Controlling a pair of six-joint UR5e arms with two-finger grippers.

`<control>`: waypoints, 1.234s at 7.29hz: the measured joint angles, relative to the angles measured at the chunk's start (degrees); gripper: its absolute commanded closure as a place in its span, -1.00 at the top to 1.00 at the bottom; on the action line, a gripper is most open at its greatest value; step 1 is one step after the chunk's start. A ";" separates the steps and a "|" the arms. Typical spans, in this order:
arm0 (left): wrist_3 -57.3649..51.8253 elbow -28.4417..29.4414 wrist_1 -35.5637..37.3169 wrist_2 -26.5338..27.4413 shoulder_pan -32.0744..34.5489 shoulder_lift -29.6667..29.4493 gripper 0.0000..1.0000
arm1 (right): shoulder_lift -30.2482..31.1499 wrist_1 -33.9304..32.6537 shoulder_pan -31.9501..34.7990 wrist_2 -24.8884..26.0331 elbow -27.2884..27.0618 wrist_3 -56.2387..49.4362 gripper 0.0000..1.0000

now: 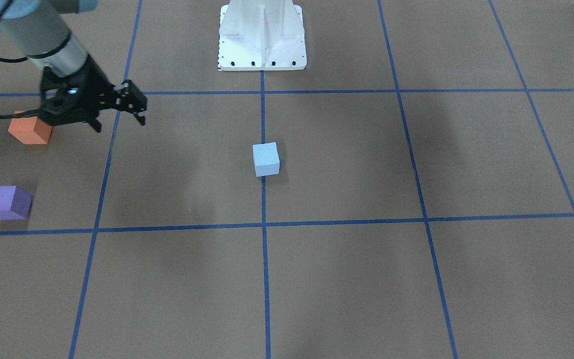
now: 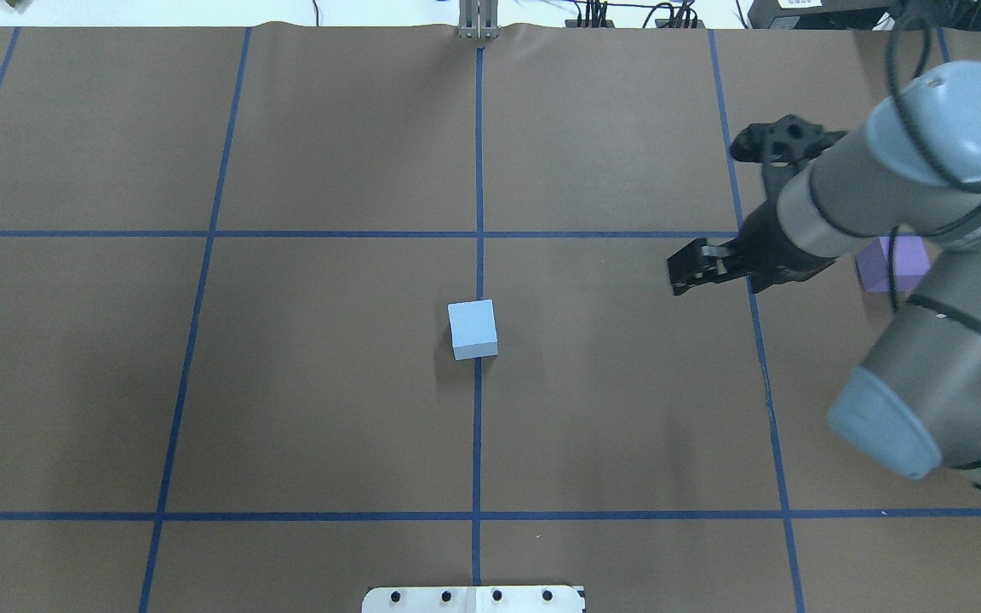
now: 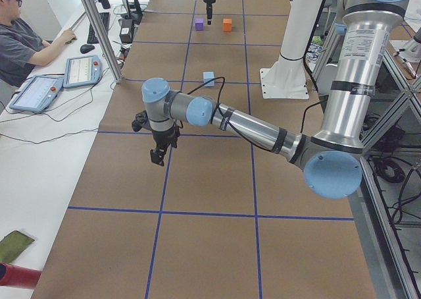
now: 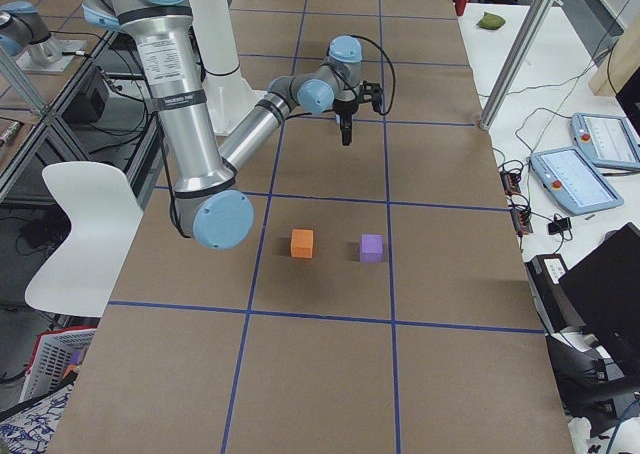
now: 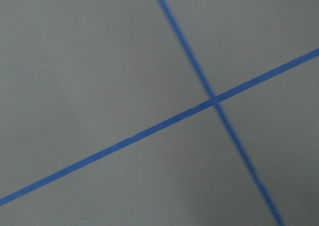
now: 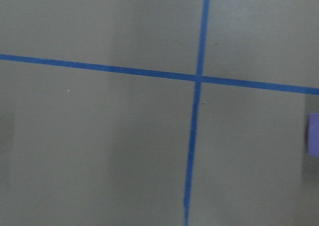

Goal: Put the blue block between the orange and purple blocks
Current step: 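Lower the right gripper onto the light blue cube and grasp it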

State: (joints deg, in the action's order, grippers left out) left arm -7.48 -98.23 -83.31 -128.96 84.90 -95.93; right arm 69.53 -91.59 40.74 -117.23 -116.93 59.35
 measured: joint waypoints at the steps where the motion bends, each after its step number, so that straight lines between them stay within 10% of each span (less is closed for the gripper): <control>1: -1.28 1.18 -1.74 -0.10 3.19 2.87 1.00 | -6.04 -0.24 -4.83 4.29 3.88 4.57 1.00; 5: -4.07 1.49 -5.40 -3.17 6.02 7.68 1.00 | -22.34 -0.01 -12.74 13.21 21.72 8.74 1.00; 9: -4.02 1.43 -5.46 -3.40 6.07 7.75 1.00 | -26.32 4.30 -14.26 15.05 30.77 8.86 1.00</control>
State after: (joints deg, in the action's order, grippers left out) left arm -11.50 -96.80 -88.77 -132.36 90.97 -88.18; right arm 43.21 -87.30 26.48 -102.18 -86.16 68.20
